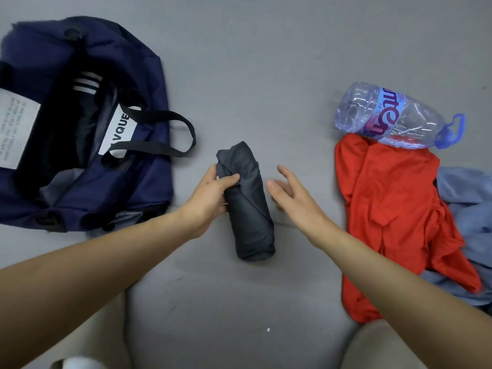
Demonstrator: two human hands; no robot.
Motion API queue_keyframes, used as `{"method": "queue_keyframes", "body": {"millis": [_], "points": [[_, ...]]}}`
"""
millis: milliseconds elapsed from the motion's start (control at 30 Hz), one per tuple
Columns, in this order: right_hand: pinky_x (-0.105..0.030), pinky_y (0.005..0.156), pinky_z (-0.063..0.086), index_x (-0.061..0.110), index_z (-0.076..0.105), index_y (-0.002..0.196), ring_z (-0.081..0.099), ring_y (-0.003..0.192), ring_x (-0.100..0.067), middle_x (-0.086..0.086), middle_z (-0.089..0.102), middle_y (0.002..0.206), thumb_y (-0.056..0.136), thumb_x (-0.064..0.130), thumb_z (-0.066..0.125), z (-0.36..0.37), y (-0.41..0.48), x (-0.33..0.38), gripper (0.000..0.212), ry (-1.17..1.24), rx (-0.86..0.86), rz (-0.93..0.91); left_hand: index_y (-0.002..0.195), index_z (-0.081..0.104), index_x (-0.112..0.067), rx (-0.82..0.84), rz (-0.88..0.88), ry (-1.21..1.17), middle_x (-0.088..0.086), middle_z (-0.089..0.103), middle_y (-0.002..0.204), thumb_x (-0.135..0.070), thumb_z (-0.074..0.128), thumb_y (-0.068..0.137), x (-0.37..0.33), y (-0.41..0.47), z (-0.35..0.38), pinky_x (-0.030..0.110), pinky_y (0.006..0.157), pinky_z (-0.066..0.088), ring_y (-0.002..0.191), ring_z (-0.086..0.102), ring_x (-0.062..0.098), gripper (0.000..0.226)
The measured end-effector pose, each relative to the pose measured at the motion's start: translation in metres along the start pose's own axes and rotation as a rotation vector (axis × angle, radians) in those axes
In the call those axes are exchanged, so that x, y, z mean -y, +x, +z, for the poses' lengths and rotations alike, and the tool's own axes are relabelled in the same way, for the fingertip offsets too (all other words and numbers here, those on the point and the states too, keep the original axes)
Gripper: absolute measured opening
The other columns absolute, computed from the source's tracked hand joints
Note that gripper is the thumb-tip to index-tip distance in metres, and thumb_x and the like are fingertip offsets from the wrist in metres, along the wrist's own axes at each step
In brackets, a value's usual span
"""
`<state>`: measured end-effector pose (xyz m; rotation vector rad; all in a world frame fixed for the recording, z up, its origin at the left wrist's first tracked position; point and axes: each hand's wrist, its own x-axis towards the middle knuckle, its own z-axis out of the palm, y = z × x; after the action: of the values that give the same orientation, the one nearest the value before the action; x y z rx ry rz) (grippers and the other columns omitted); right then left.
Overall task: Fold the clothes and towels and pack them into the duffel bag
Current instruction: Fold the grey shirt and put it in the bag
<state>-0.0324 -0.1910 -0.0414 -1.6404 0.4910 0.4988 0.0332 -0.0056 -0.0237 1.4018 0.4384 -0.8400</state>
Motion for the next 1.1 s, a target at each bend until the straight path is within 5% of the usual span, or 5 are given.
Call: {"method": "queue_keyframes", "body": {"millis": [233,467,833,933,1100], "points": [[-0.044,0.097,0.054,0.031,0.052,0.139,0.071,0.106,-0.022,-0.005,0.073,0.115,0.096,0.025,0.066,0.022,-0.001,0.044,0.046,0.139,0.203,-0.011,0.133,0.053,-0.021,0.082,0.024,0.02,0.003,0.072,0.12,-0.016,0.056,0.1,-0.025,-0.027,-0.02,0.052,0.101,0.052,0.109,0.07,0.025,0.033],[-0.034,0.084,0.059,0.059,0.024,0.148,0.073,0.096,-0.019,0.013,0.061,0.126,0.09,0.014,0.072,0.071,-0.011,0.146,0.087,-0.033,0.324,-0.248,0.128,0.057,-0.02,0.03,0.09,-0.053,0.004,0.071,0.122,-0.017,0.059,0.1,-0.088,-0.067,-0.09,0.051,0.095,0.056,0.112,0.069,0.025,0.029],[-0.038,0.093,0.057,0.057,0.057,0.129,0.07,0.099,-0.026,0.012,0.067,0.124,0.096,0.009,0.063,0.223,0.073,0.217,0.058,-0.149,0.318,-0.412,0.126,0.057,-0.019,-0.249,0.217,-0.133,0.004,0.073,0.117,-0.03,0.064,0.098,-0.139,-0.051,-0.237,0.041,0.087,0.06,0.103,0.072,0.021,0.031],[-0.032,0.094,0.055,0.05,0.067,0.119,0.066,0.107,-0.004,0.015,0.069,0.117,0.095,0.007,0.063,0.252,0.1,0.208,0.049,-0.05,0.26,-0.349,0.136,0.054,-0.026,-0.365,0.269,-0.029,-0.003,0.067,0.127,-0.041,0.06,0.098,-0.139,-0.031,-0.261,0.043,0.1,0.054,0.114,0.066,0.017,0.041],[-0.052,0.099,0.053,0.053,0.066,0.12,0.065,0.116,-0.019,0.014,0.066,0.128,0.091,0.014,0.064,0.278,0.146,0.196,0.048,0.131,0.069,-0.233,0.144,0.045,-0.021,-0.509,0.238,0.277,-0.014,0.061,0.113,-0.028,0.036,0.107,-0.11,-0.014,-0.276,0.004,0.089,0.039,0.103,0.056,-0.002,0.039]]}}
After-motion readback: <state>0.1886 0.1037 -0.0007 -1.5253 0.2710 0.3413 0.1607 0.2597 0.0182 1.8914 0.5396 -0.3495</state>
